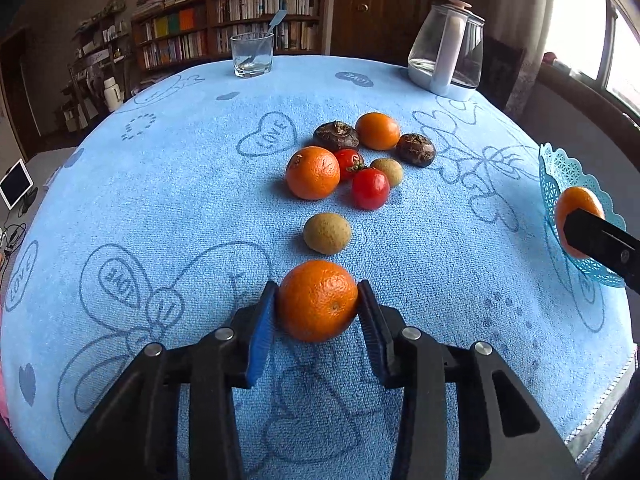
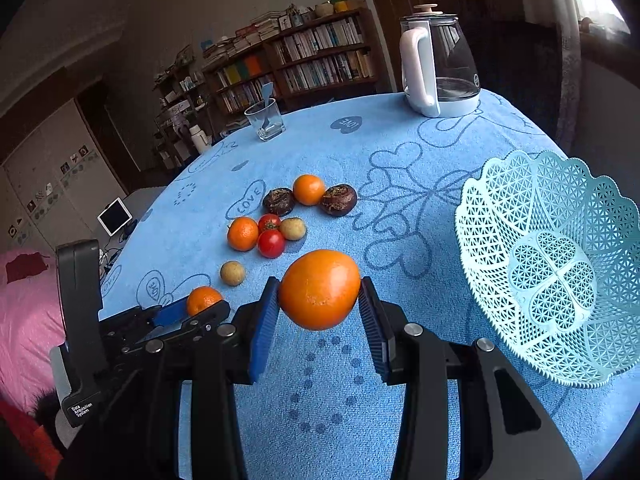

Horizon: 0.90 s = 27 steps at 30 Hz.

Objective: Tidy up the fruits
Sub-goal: 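Grasp another large orange with the left gripper while the right gripper lifts its orange, then carry the orange into the blue basket and open the right gripper while the left holds its orange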

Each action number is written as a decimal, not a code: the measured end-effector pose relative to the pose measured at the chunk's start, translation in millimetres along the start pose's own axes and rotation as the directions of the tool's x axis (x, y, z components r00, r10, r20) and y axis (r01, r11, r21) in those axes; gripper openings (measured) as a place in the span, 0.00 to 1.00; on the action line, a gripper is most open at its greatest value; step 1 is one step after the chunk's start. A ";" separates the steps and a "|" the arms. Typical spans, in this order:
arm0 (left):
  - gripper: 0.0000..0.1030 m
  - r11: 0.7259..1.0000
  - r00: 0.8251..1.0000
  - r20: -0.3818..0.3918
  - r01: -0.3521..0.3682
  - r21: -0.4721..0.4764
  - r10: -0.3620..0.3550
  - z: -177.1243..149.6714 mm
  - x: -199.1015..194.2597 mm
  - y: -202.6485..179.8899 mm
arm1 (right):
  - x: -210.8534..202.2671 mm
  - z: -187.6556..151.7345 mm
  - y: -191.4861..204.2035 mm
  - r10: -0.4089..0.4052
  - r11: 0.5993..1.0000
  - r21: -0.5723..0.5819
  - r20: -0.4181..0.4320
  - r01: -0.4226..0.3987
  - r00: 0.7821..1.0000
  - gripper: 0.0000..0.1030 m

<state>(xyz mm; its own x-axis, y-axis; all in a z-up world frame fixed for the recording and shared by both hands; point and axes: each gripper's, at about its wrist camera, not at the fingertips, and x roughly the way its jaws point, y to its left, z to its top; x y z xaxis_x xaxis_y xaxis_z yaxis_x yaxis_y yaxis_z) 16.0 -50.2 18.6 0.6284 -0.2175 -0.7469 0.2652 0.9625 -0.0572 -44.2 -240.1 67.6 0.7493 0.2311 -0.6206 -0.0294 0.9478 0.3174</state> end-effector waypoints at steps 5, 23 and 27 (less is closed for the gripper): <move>0.39 1.000 1.000 0.016 0.001 -0.001 -0.001 0.8 -8.9 -3.8 | -14.2 8.3 -10.6 -0.006 0.999 0.033 0.041 0.005 0.999 0.40; 0.39 0.994 0.989 0.151 -0.010 0.108 -0.007 16.1 -67.3 -50.9 | -70.3 31.7 -80.1 -0.139 0.969 0.224 0.134 0.107 0.981 0.40; 0.39 0.991 0.985 0.174 -0.016 0.136 -0.008 16.4 -77.1 -63.0 | -71.0 31.7 -101.2 -0.180 0.948 0.284 0.104 0.144 0.978 0.40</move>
<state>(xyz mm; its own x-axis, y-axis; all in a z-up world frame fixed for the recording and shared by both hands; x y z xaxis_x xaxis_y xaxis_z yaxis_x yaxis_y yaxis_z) -37.1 -96.7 90.7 0.7439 -0.2497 -0.6199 0.3521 0.9349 0.0459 -73.5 -359.4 102.3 0.8069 0.0325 -0.5898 0.2685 0.8692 0.4151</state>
